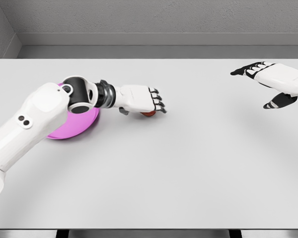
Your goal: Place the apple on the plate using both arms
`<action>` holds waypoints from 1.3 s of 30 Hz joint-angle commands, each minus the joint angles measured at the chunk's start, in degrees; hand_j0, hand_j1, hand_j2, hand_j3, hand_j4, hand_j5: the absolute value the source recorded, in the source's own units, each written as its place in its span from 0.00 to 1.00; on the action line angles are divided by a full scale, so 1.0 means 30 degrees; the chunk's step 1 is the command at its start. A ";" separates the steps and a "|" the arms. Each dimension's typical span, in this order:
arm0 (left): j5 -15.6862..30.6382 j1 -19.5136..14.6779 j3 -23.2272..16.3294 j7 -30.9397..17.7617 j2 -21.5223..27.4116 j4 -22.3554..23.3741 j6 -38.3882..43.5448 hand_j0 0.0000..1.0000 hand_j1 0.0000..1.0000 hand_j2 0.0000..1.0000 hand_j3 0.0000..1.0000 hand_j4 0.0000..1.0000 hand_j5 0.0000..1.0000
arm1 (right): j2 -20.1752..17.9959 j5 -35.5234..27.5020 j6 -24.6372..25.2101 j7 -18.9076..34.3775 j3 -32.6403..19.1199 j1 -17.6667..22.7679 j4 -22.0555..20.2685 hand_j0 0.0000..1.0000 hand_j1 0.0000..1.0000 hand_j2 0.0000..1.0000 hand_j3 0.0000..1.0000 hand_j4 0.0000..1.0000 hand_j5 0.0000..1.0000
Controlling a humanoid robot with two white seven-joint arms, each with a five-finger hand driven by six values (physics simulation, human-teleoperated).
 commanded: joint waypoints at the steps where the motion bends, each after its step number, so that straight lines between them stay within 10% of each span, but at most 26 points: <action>1: 0.0079 0.0000 0.0038 -0.0531 -0.0116 0.0292 0.0034 1.00 1.00 1.00 1.00 1.00 1.00 | 0.0000 -0.0048 0.0023 -0.0009 -0.0003 0.0000 -0.0007 1.00 1.00 1.00 1.00 1.00 1.00; 8: 0.1075 -0.0059 0.0273 -0.0501 -0.0409 0.0967 0.0034 0.91 0.91 0.91 0.91 0.91 0.91 | -0.0030 -0.0048 0.0023 -0.0009 -0.0003 0.0029 -0.0007 1.00 1.00 1.00 1.00 1.00 1.00; 11: 0.1661 -0.0117 0.0302 -0.0501 -0.0379 0.0967 0.0034 0.63 0.63 0.63 0.63 0.63 0.63 | -0.0059 -0.0048 0.0023 -0.0009 -0.0003 0.0029 -0.0007 1.00 1.00 1.00 1.00 1.00 1.00; 20: 0.1661 -0.0088 0.0331 -0.0472 -0.0233 0.0967 0.0034 0.39 0.39 0.39 0.39 0.39 0.39 | -0.0030 -0.0048 0.0023 -0.0009 -0.0003 0.0029 -0.0036 1.00 1.00 1.00 1.00 1.00 1.00; 39: 0.3067 -0.0117 0.1181 -0.0414 -0.0086 0.0411 0.0034 0.17 0.17 0.17 0.17 0.17 0.17 | -0.0059 -0.0048 0.0023 -0.0009 -0.0003 0.0029 -0.0036 1.00 1.00 1.00 1.00 1.00 1.00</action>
